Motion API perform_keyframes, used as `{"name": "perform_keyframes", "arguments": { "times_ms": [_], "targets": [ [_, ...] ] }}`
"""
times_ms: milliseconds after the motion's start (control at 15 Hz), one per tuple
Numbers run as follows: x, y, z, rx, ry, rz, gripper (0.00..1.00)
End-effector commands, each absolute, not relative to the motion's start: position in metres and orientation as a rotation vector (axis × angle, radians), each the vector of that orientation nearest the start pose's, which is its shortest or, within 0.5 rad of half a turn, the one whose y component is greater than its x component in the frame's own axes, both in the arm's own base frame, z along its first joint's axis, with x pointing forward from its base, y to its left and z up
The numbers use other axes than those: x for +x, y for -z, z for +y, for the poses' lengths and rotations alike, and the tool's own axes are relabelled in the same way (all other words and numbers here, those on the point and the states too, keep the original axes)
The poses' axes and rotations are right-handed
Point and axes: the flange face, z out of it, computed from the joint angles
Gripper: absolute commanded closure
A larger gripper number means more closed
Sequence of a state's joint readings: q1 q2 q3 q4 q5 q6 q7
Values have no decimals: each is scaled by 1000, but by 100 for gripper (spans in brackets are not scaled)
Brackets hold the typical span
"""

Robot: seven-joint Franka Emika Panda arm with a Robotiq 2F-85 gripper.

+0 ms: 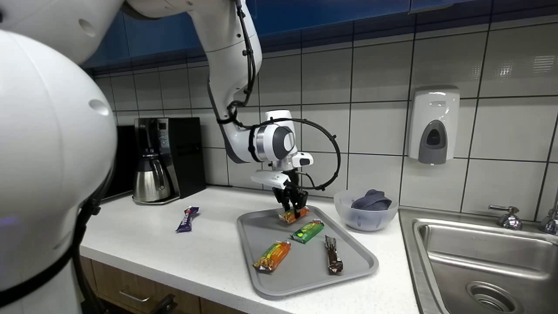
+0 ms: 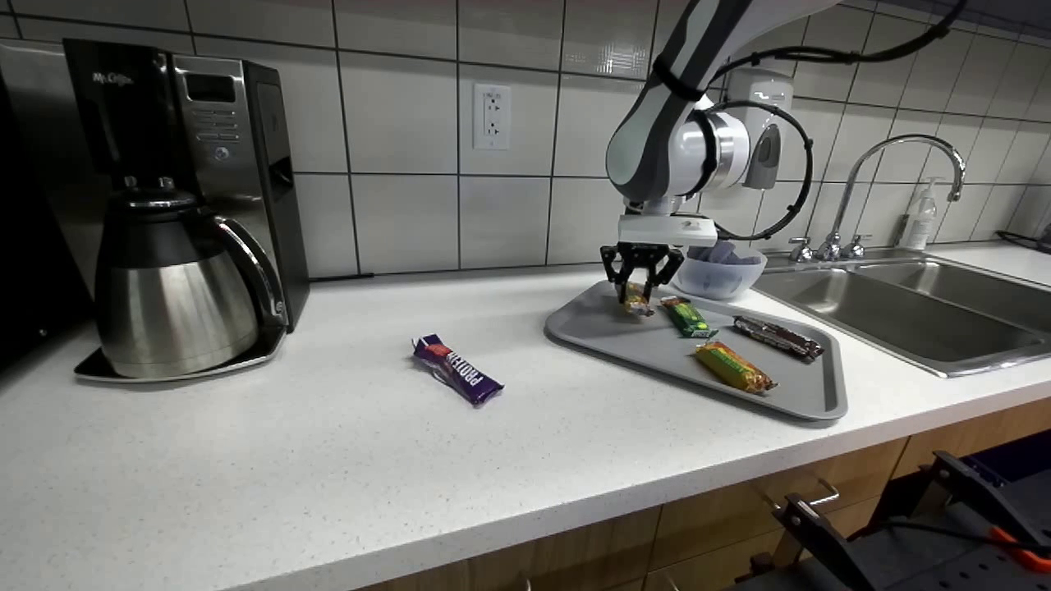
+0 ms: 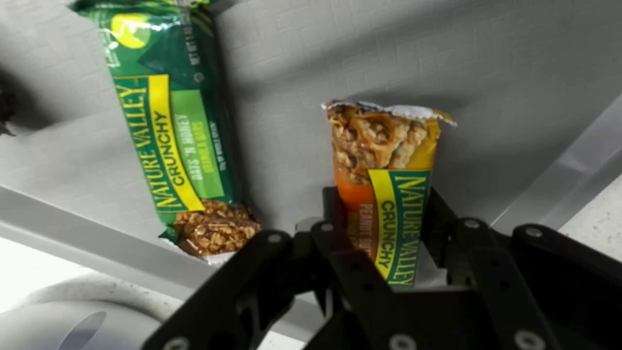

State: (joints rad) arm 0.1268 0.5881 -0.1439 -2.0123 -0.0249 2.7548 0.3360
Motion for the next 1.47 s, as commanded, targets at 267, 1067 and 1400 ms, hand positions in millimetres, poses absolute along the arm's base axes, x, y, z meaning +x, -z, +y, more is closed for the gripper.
{"name": "perform_keyframes", "arguments": {
  "times_ms": [267,1067,1400],
  "targets": [
    [612,-214,3,-3136,328,464,83],
    [610,-249,78,-3139,427,236,83],
    [608,-255,114,-3137,442,130,83]
  ]
}}
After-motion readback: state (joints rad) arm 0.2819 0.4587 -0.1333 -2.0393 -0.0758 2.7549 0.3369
